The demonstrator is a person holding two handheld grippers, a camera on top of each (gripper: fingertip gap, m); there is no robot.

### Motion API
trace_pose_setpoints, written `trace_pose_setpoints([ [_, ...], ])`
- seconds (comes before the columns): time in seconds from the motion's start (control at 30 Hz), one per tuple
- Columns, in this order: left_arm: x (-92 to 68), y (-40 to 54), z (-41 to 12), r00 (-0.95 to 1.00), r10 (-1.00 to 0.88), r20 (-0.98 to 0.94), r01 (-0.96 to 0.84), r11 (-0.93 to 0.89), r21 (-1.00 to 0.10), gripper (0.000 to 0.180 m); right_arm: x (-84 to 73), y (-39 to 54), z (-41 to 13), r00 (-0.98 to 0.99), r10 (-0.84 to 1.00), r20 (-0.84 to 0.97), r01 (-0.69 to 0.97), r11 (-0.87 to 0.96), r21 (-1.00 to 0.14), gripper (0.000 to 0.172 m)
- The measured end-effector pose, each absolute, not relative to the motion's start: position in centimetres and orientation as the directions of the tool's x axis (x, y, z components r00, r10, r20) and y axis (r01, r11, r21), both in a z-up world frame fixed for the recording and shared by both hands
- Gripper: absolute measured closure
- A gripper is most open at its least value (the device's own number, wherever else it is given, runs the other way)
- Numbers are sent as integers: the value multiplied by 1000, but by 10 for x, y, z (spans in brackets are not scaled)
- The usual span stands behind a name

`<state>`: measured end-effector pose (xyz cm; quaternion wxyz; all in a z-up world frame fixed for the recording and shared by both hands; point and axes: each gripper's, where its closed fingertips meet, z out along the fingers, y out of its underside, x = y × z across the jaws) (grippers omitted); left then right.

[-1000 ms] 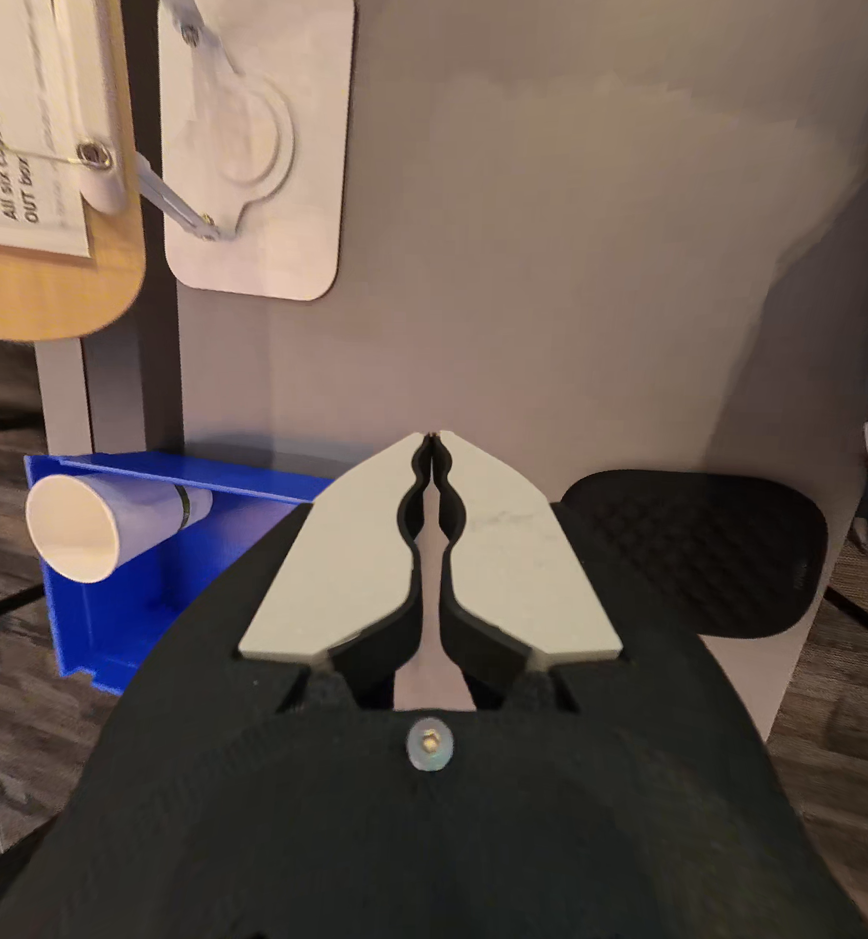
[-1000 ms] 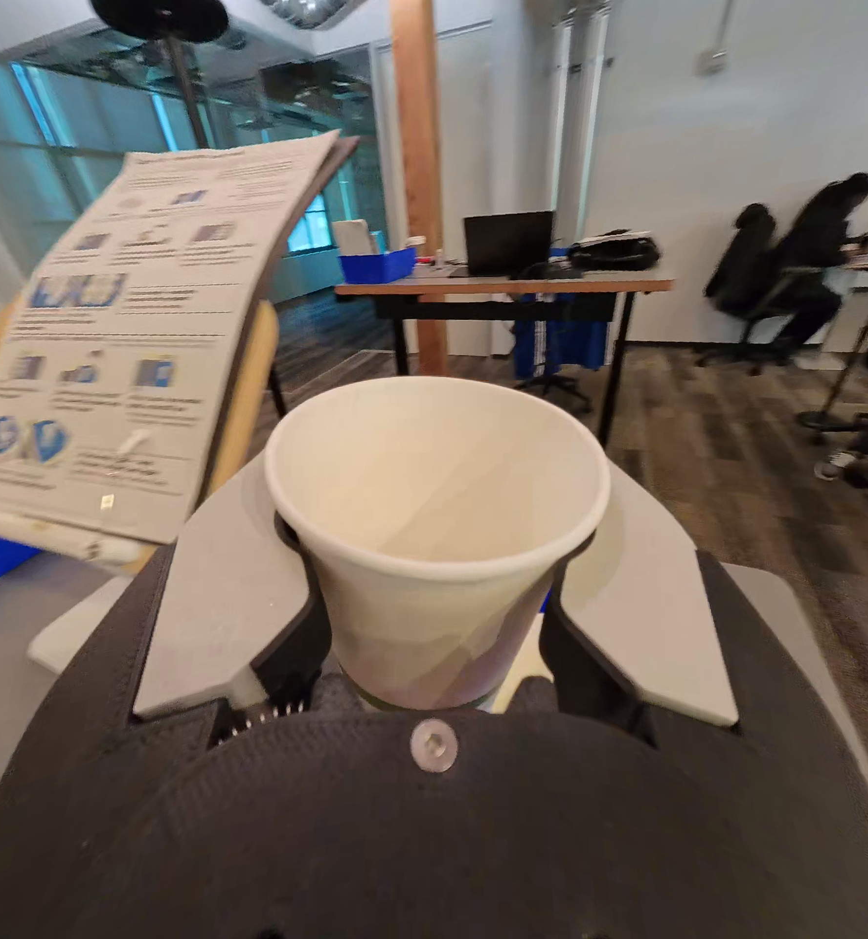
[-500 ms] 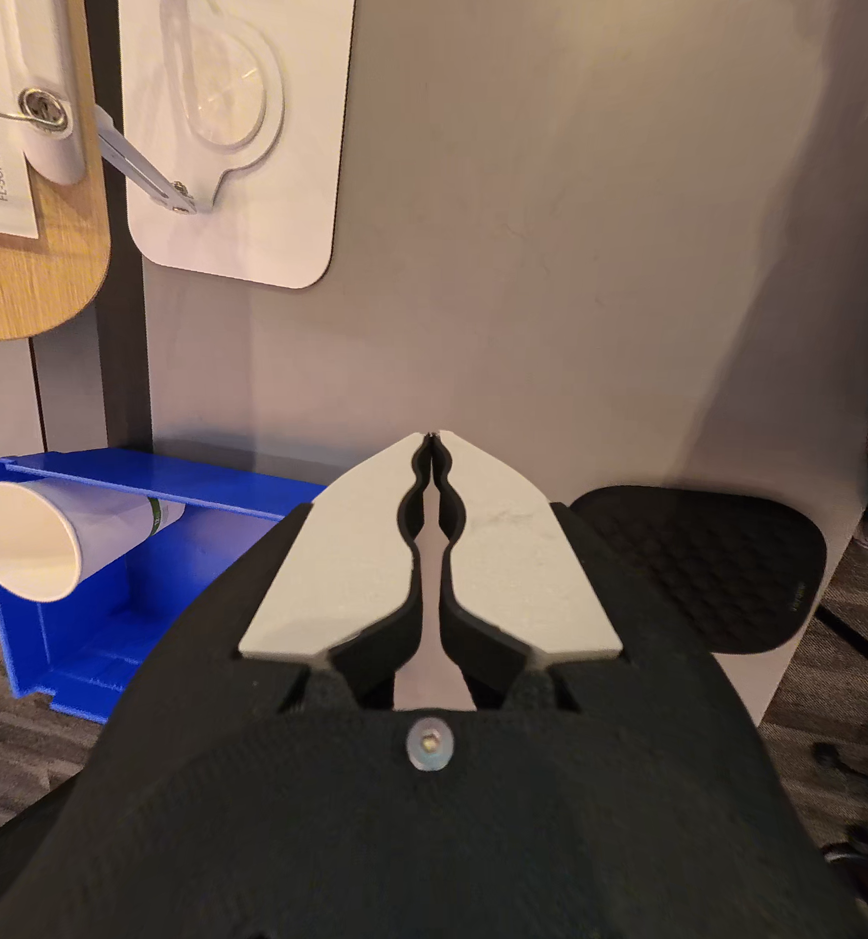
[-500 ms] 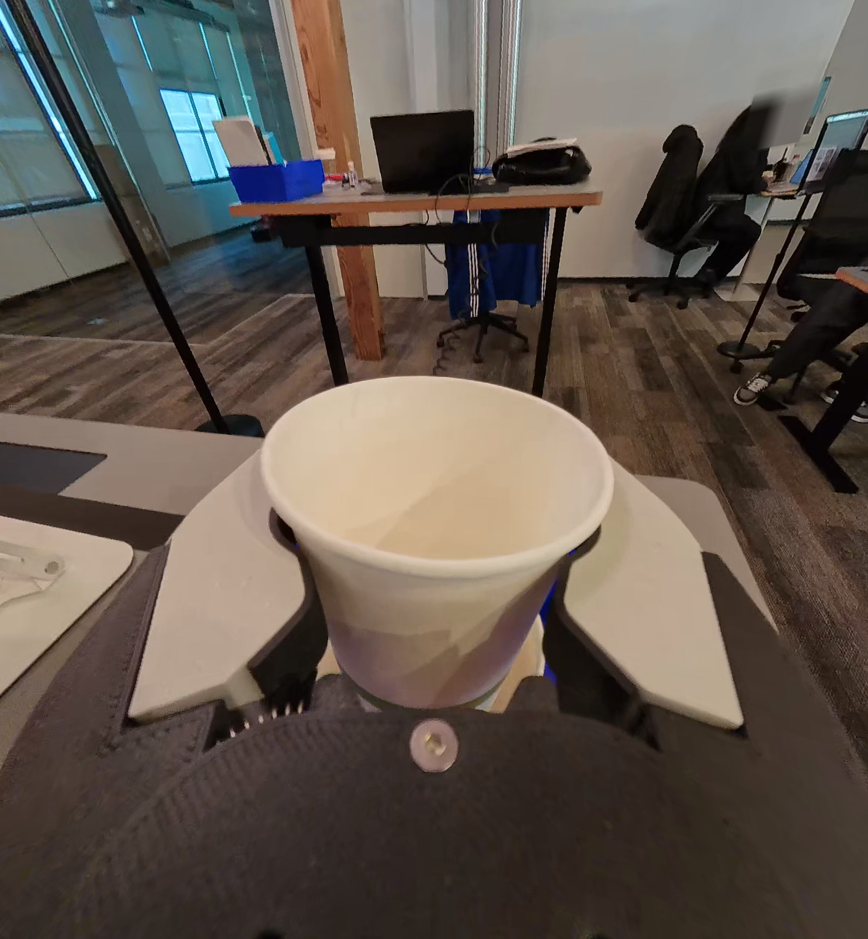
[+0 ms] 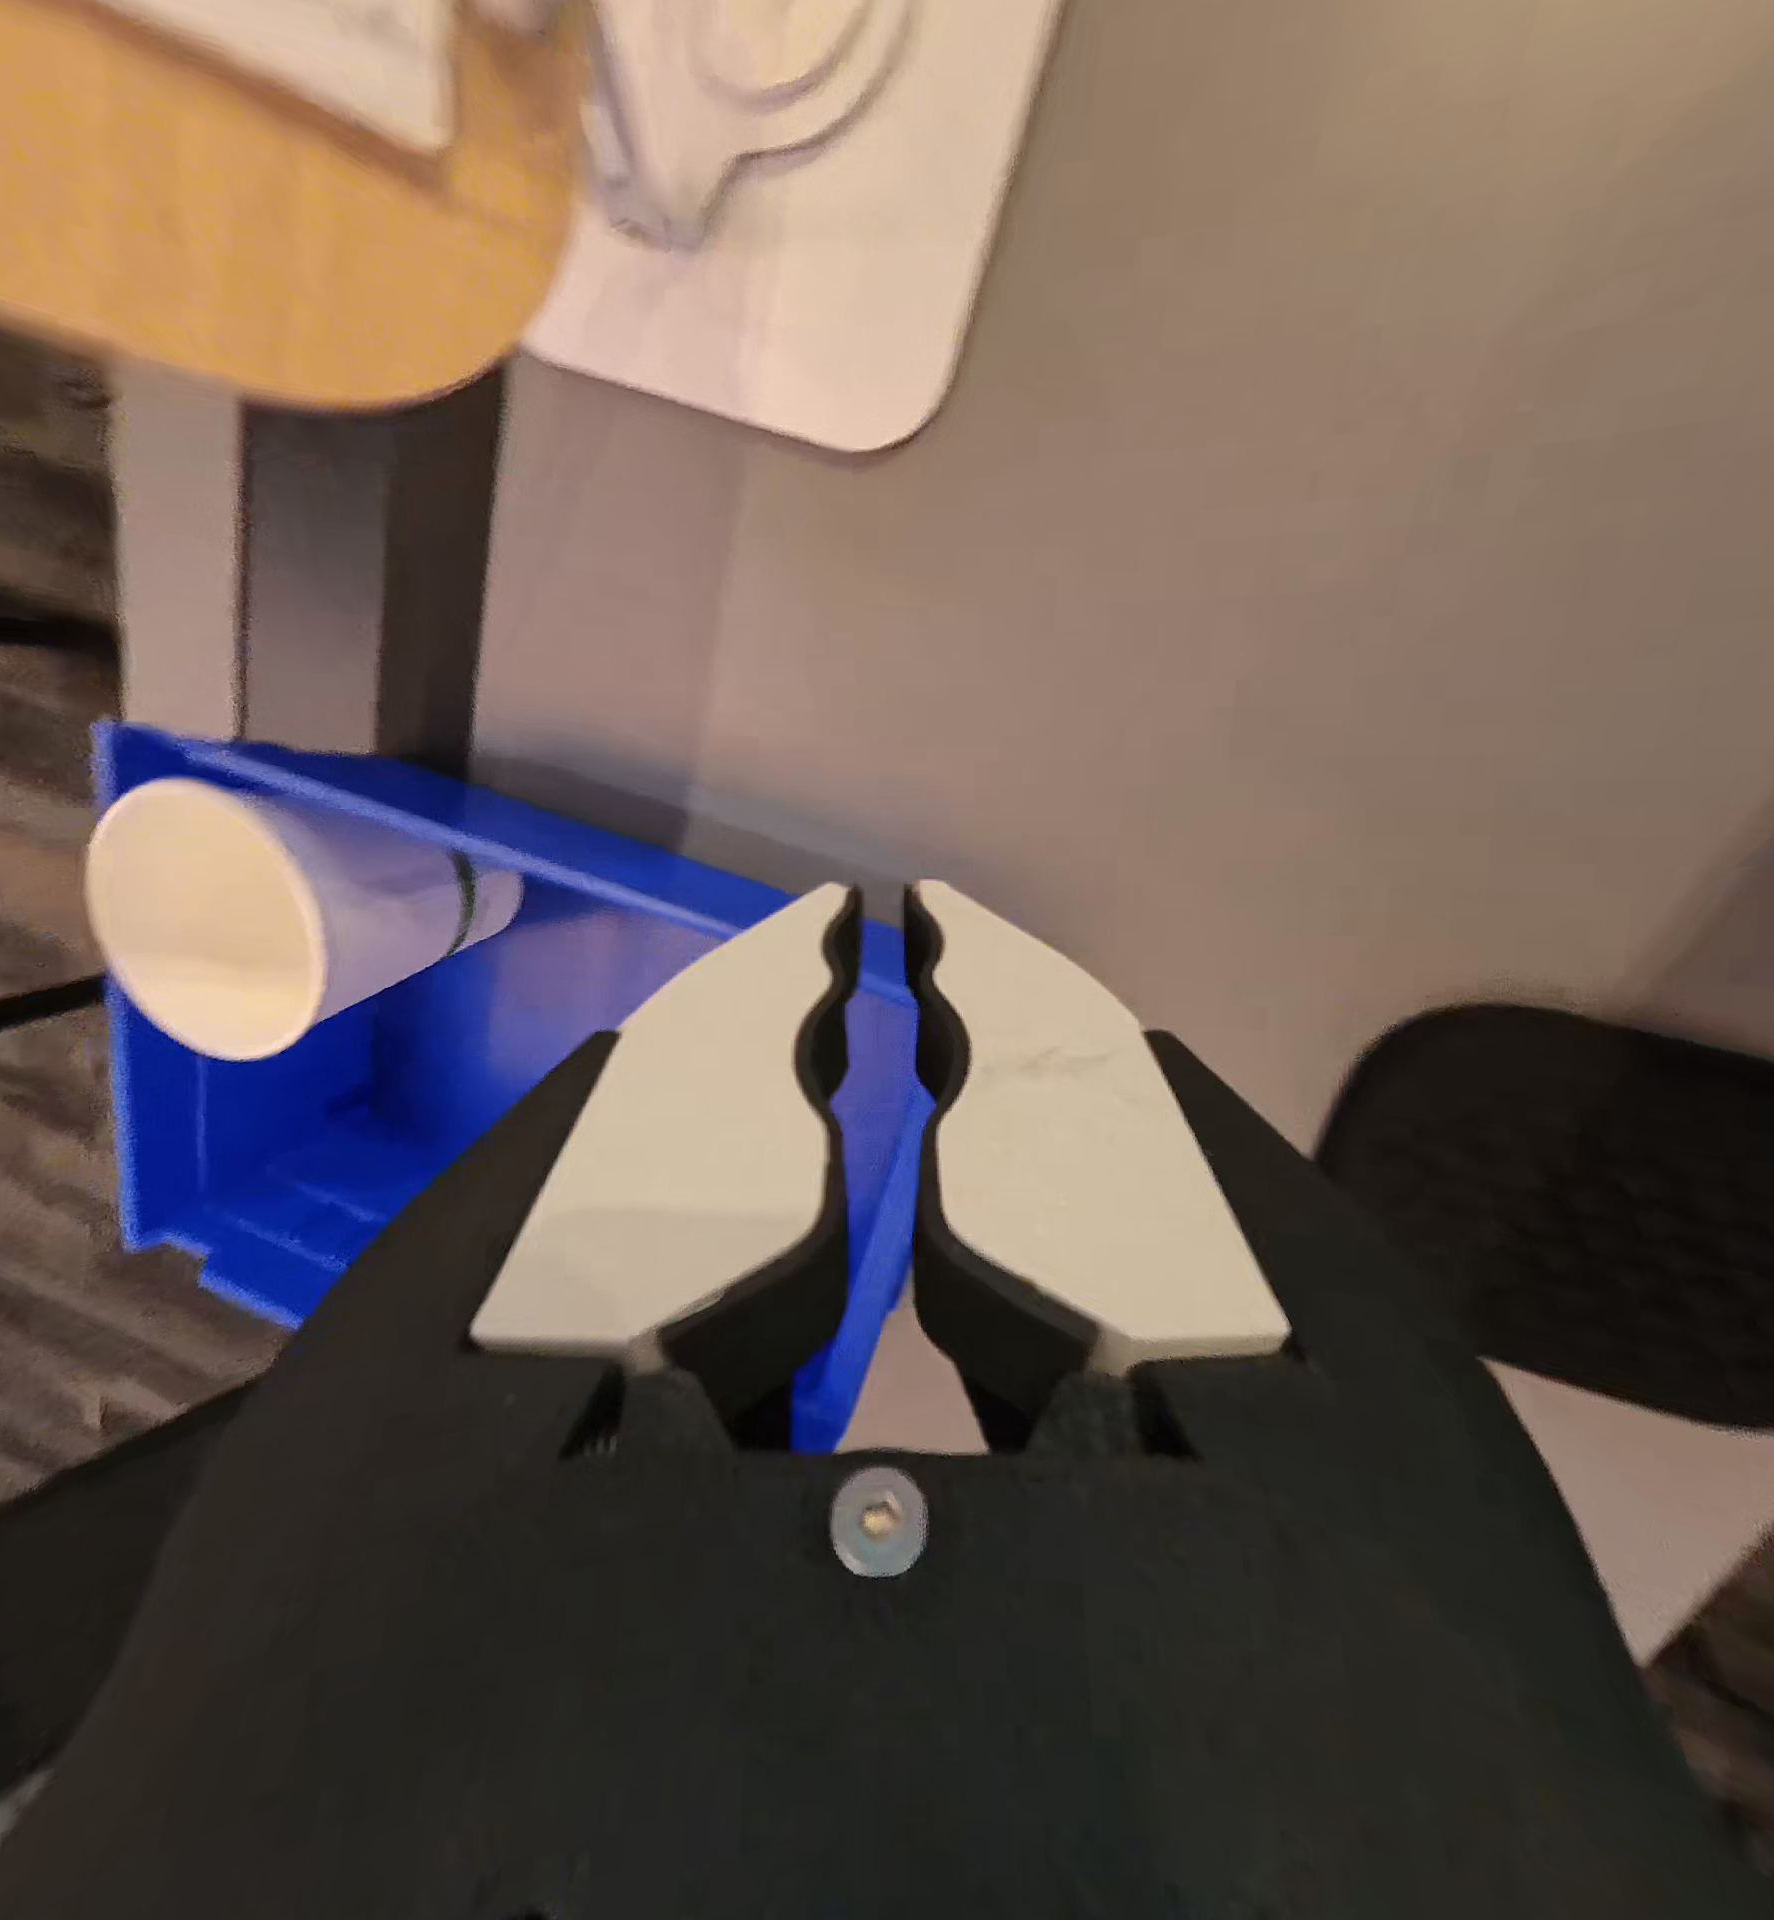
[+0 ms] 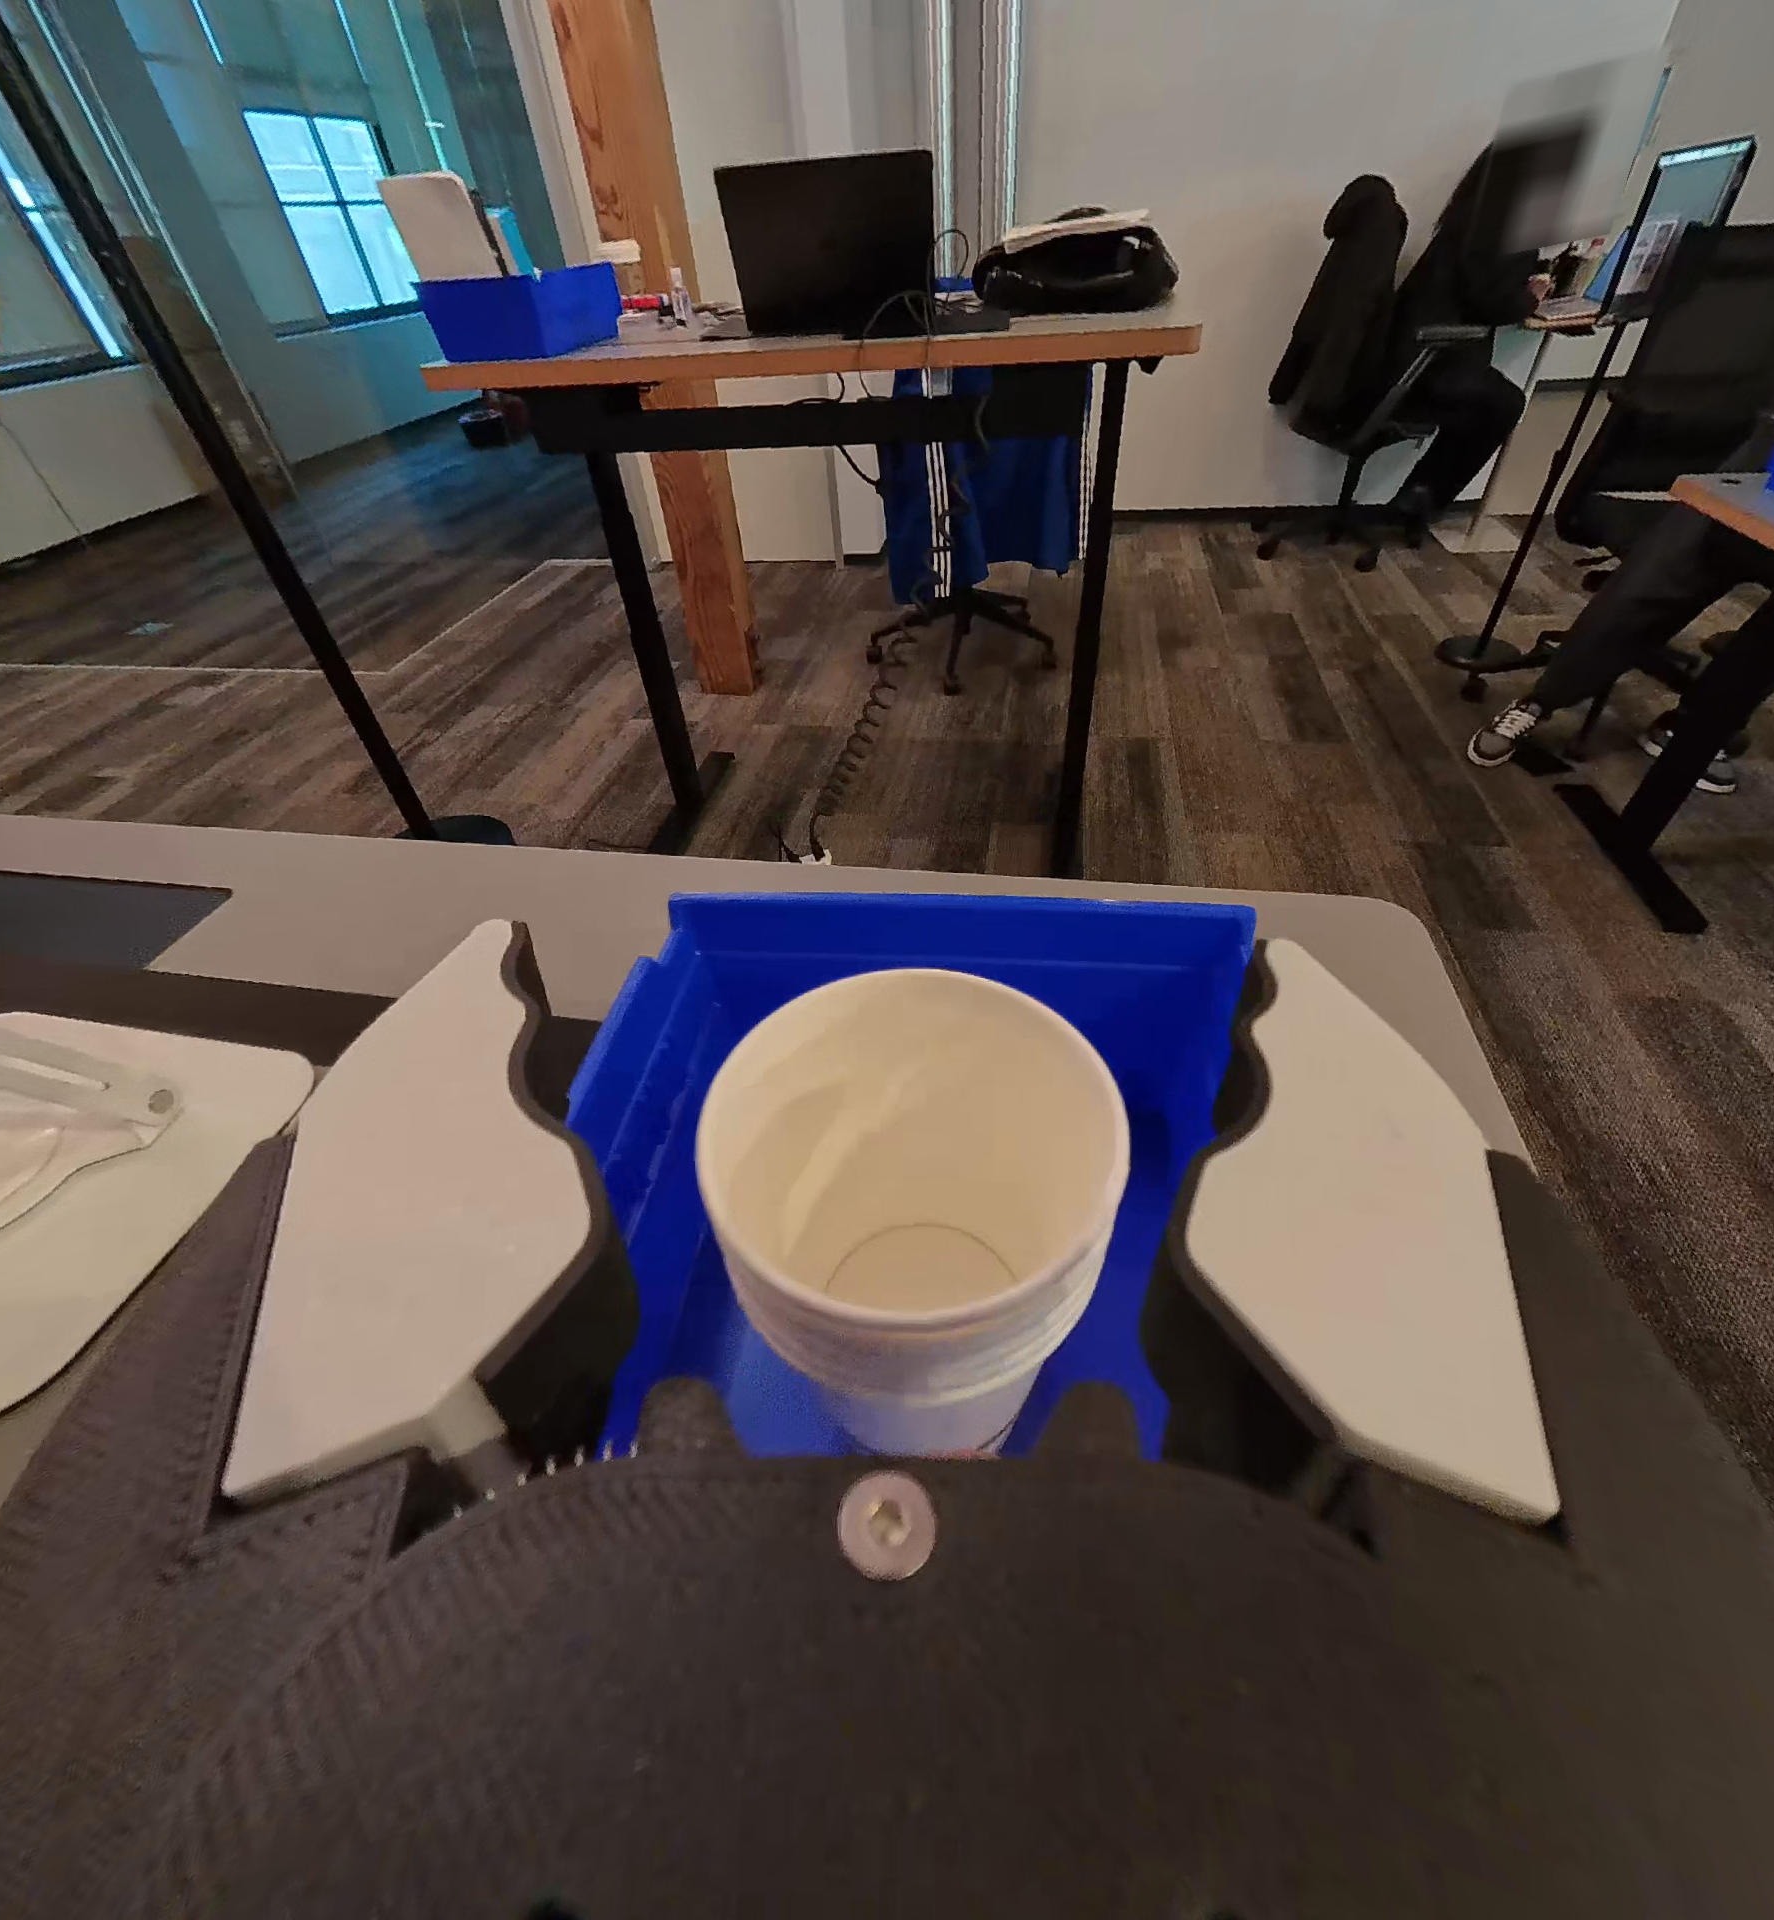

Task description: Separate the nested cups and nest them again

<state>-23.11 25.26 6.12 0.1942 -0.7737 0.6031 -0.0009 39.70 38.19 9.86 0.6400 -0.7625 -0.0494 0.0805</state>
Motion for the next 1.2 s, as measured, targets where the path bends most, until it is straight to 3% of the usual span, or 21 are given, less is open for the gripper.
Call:
trace_pose_setpoints([
  [0.23,-298,357,42,521,-750,-407,-849,-408,-335,122,359,345,105,964,262,-47,4,-192,-981,59],
  [0.47,-338,421,12,542,-704,-458,-840,-449,-304,116,331,317,109,954,296,-37,23,-197,-980,62],
  [0.67,-325,434,-13,417,-808,-417,-909,-361,-209,147,319,310,116,949,314,-28,35,-193,-981,64],
  [0.73,-322,433,-19,383,-830,-406,-924,-338,-180,166,313,310,118,946,322,-25,39,-191,-981,65],
  [0.97,-319,422,-12,358,-868,-345,-933,-316,-173,179,284,311,128,921,389,-13,59,-171,-983,67],
  [1.2,-310,360,70,297,-889,-348,-951,-242,-194,180,166,289,154,716,697,38,158,-109,-981,64],
])
